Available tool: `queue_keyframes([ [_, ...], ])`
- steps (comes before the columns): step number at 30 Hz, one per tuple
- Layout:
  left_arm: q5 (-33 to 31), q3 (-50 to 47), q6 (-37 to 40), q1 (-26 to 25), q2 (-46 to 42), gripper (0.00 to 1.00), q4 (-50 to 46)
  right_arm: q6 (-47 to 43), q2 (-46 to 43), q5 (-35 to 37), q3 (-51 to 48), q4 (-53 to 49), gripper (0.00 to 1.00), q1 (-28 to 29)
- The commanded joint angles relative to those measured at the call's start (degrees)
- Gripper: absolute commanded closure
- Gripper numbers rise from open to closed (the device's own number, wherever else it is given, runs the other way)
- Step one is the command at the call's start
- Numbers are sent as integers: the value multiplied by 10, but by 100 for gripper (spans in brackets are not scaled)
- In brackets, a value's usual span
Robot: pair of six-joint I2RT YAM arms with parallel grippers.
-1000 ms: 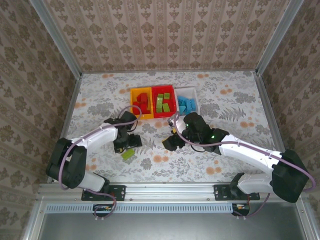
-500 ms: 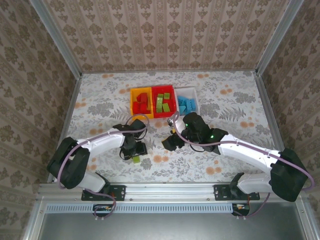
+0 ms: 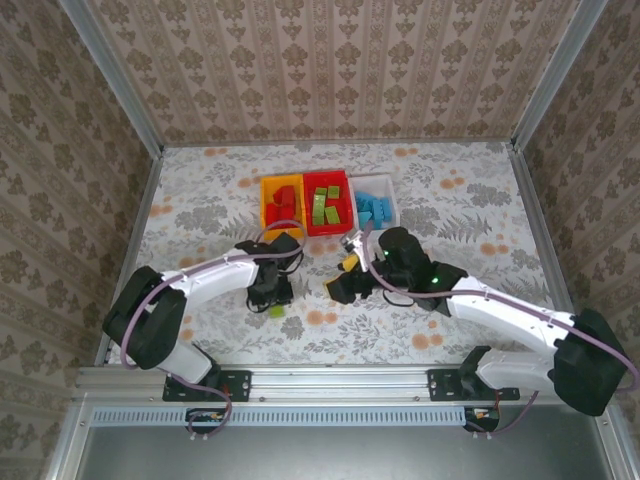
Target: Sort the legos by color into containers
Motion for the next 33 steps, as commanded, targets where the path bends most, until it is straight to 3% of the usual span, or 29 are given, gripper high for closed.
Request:
queue_keyframes([
  [1,-35,98,30,-4,-1,81,-31,51,-52,36,-6,59,23,-49],
  [7,-28,297,86,5,102,80,-33,54,-42,139,51,11,22,-123],
  [18,10,643,157,60,370,80,-43,106,25,168,131,-30,22,-172],
  [22,26,712,160,73,435,76,-46,113,31,157,140,-40,22,-180],
  [26,53,745,158,82,470,57,-37,110,38,143,145,-48,21,-180],
  [29,64,749,160,81,468,48,-32,100,40,139,146,-59,21,-180],
  [33,58,728,160,78,431,44,-33,84,43,140,150,-75,20,-180],
])
